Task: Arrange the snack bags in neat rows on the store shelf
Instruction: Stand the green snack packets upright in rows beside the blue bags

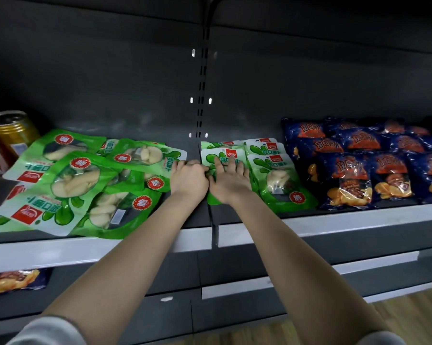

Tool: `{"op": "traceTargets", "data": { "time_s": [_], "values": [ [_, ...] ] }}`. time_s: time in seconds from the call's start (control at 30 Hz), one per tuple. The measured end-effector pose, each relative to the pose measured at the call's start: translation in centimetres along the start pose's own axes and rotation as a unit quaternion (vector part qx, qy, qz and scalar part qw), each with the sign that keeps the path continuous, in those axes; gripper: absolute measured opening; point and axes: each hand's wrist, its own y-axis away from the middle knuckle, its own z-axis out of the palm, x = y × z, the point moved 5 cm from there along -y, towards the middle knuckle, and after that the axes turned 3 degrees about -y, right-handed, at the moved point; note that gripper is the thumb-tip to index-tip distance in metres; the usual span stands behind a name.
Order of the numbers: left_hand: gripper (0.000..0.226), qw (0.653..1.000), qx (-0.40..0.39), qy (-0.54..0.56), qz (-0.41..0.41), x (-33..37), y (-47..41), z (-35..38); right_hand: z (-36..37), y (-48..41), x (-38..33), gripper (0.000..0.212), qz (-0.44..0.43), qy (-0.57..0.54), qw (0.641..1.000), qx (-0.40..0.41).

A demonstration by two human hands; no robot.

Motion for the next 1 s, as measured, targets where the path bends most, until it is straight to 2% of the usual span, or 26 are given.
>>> {"op": "traceTargets", "data": {
  "time_s": [0.1,0.17,0.23,0.43,0.67,0.77,0.9,1.0],
  "values": [
    [0.044,1.0,-0.01,-0.001,0.0,-0.1,0.0,-1.3,-0.7,0.3,-0.3,0.06,-0.006,0.038,0.999,0.012],
    [0.05,0.999,0.032,-0.004,0.005,-0.7,0.3,-3.0,-1.4,0.8,-1.4,0.06,-0.038,0.058,0.995,0.066],
    [0.052,0.998,0.065,-0.007,-0.004,-2.1,0.7,-4.9,-2.0,1.3,-3.2,0.058,-0.078,0.023,0.991,0.106],
    [0.053,0.991,0.105,-0.013,-0.084,-9.6,3.5,-8.8,-1.9,2.0,-11.0,0.051,-0.197,-0.059,0.97,0.13],
    [0.048,0.976,0.091,-0.047,-0.194,-19.7,8.3,-10.8,-0.4,2.8,-19.7,0.051,-0.296,-0.082,0.946,0.103],
    [0.045,0.973,0.084,-0.053,-0.207,-22.6,10.1,-10.6,0.2,3.2,-22.4,0.056,-0.337,-0.06,0.936,0.081],
    [0.048,0.977,0.041,-0.014,-0.21,-24.3,12.3,-8.3,2.3,2.9,-24.5,0.069,-0.339,0.0,0.941,0.017],
    [0.049,0.972,0.093,-0.003,-0.215,-24.5,12.8,-8.1,2.8,2.5,-24.8,0.072,-0.33,0.014,0.943,0.026]
  ]
}}
